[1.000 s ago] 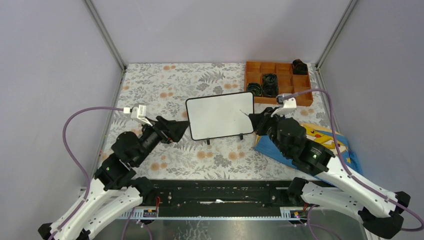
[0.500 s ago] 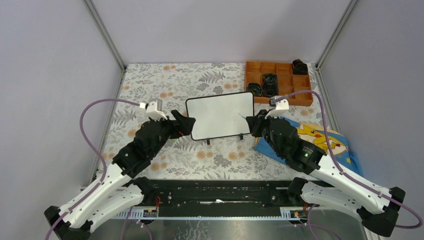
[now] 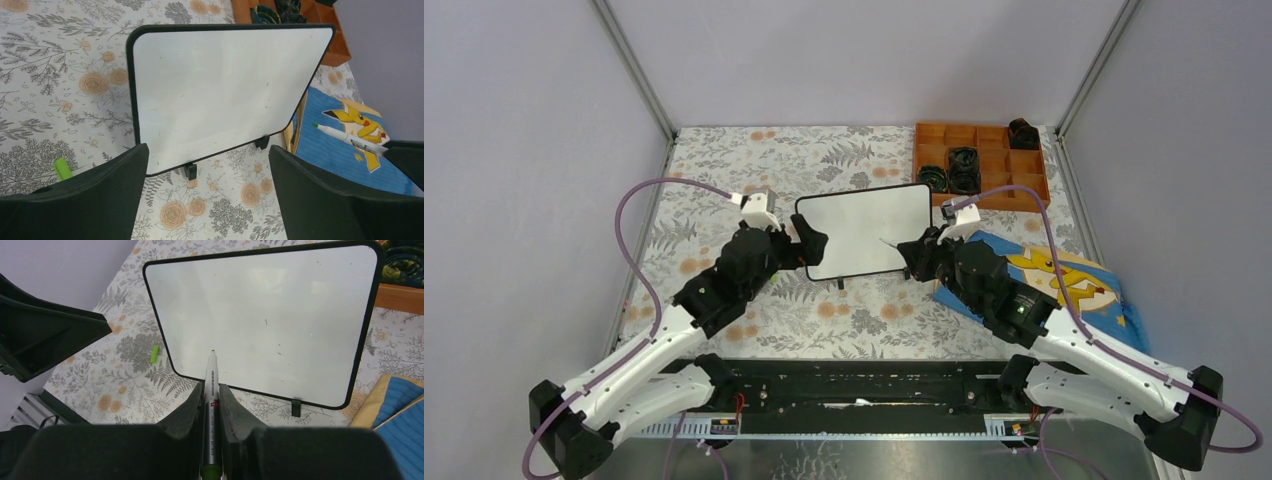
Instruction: Write a sentence on the whiteboard
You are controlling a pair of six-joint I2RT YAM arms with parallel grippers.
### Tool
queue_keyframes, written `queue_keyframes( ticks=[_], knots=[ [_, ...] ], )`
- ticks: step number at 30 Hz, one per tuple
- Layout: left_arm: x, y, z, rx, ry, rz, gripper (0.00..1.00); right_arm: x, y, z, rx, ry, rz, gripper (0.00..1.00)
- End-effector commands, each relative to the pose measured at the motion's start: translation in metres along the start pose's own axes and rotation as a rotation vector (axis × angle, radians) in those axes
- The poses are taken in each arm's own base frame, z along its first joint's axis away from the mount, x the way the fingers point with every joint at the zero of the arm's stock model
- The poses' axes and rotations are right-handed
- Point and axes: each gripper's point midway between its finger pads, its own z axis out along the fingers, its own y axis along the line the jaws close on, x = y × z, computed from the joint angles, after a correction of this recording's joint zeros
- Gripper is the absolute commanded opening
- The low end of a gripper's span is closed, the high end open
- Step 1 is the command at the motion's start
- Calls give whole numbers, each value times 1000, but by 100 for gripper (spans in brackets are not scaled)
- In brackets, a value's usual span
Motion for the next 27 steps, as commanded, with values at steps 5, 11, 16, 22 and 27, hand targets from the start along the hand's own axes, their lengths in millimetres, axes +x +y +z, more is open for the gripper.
queue_keyframes(
  ticks=[5,11,16,22,27],
  knots=[
    [31,-28,1,212,72,-13,94,-11,-8,-4,23,-49,-40,0],
    [77,-22,9,167,203,-53,86,-7,-14,-8,33,-49,-41,0],
    [110,-23,13,64,271,44,84,-2,-17,-12,41,-28,-40,0],
    [136,-14,29,-64,311,113,80,-4,-23,-22,53,-37,-32,0],
    [153,-12,46,-118,352,129,71,-5,-27,-28,67,-41,-33,0]
  ],
)
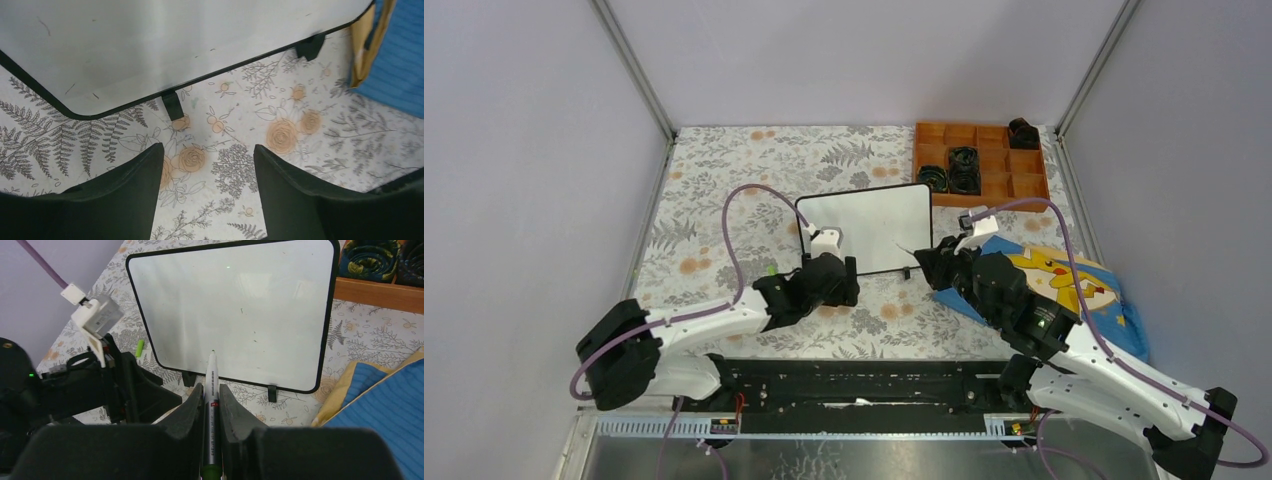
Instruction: Write a sentence on the whiteboard
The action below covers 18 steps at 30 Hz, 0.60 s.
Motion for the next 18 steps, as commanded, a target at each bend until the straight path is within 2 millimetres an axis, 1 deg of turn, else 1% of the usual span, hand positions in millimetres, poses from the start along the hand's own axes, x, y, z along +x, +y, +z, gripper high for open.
queue_keyframes(
  ticks=[1,7,14,18],
  knots=[
    [-9,0,15,-72,-26,-17,69,-11,-7,-5,34,-40,6,0],
    [1,4,33,-139,14,-23,62,-13,-7,-5,33,-44,5,0],
    [7,23,41,-246,16,-5,54,-13,-5,-4,25,-45,8,0],
    [10,26,47,-273,25,4,51,-13,-4,-4,21,-44,8,0]
  ],
)
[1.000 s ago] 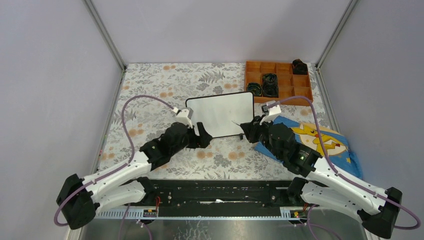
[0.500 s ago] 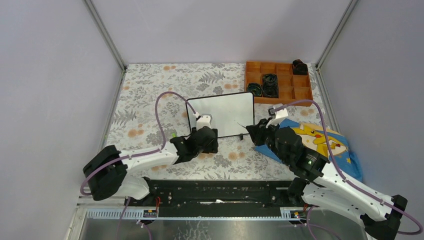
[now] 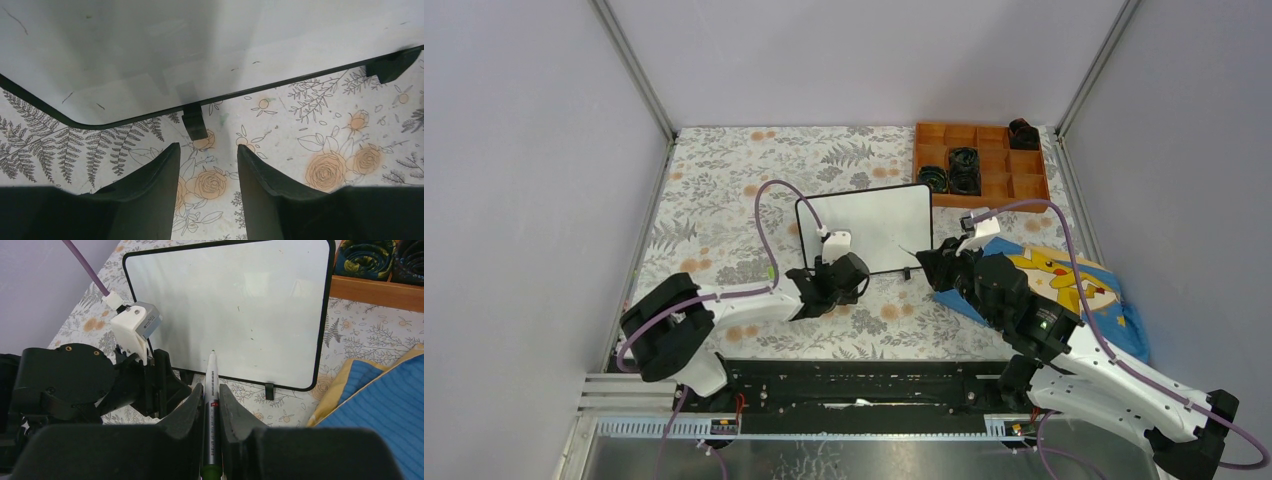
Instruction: Write a sentence on the whiteboard
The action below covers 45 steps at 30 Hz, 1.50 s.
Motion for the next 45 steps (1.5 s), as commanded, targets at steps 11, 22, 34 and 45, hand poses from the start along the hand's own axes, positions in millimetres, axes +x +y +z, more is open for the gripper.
queue_keyframes(
  ticks=[11,22,34,45],
  knots=[
    [-11,-4,17,-66,-46,7,44,-11,-1,-1,6,-39,13,0],
    [-8,-1,22,-81,-42,29,35,-9,-1,-2,3,-37,9,0],
    [-24,6,-26,4,-82,-24,72,-12,2,-4,-22,-42,-25,0],
    [-115,52,-117,216,-322,-99,87,-37,29,7,-102,-88,-73,0]
  ],
)
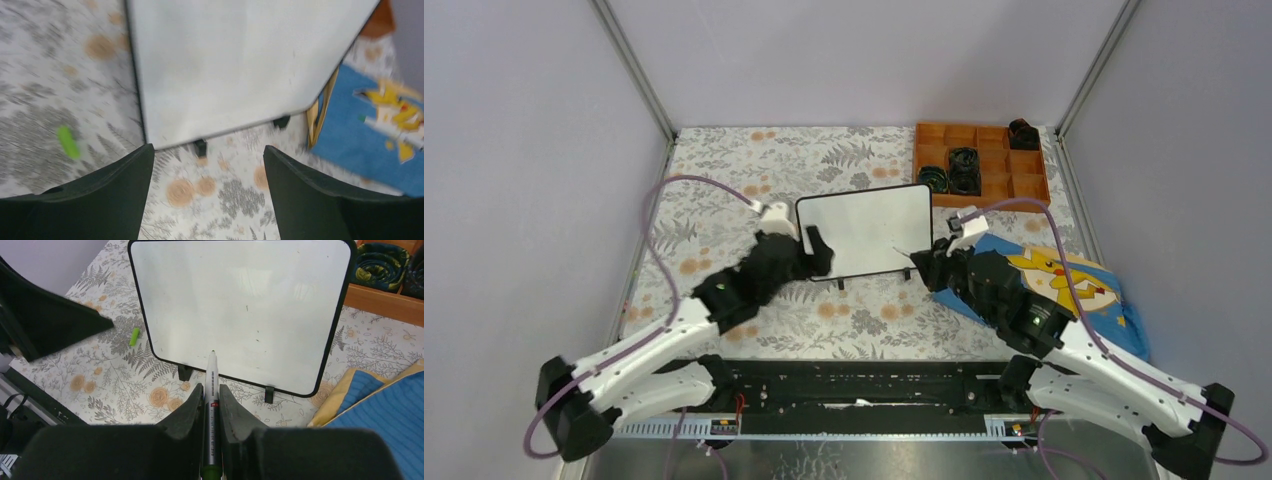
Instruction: Write a sentence on the whiteboard
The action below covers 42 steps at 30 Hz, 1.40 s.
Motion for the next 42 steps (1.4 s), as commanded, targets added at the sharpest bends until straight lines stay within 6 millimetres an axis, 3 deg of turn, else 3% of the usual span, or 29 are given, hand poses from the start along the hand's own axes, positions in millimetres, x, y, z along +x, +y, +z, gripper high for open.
queue_keyframes(
  ticks=[1,6,9,13,20,23,27,33,39,42],
  knots=[
    [-44,33,-17,51,-76,-13,87,-49,23,5,-55,-121,-11,0],
    [-88,43,-34,166,-161,-91,89,-60,45,20,-51,-144,-39,0],
    [-95,43,-30,230,-165,-123,90,-61,55,30,-5,-158,-72,0],
    [-100,31,-22,345,-164,-174,90,-69,53,40,108,-212,-103,0],
    [-116,19,-28,504,-261,-207,90,-66,54,53,151,-223,-95,0],
    [-125,40,-19,401,-344,-342,90,-59,58,56,131,-199,-100,0],
    [-129,62,-17,325,-453,-408,92,-50,61,57,101,-178,-99,0],
    [-123,79,1,231,-436,-331,92,-41,59,54,81,-168,-86,0],
    [-127,71,-2,361,-438,-265,92,-34,57,51,76,-151,-79,0],
    [-125,68,8,383,-362,-238,92,-34,58,50,64,-152,-65,0]
  ],
)
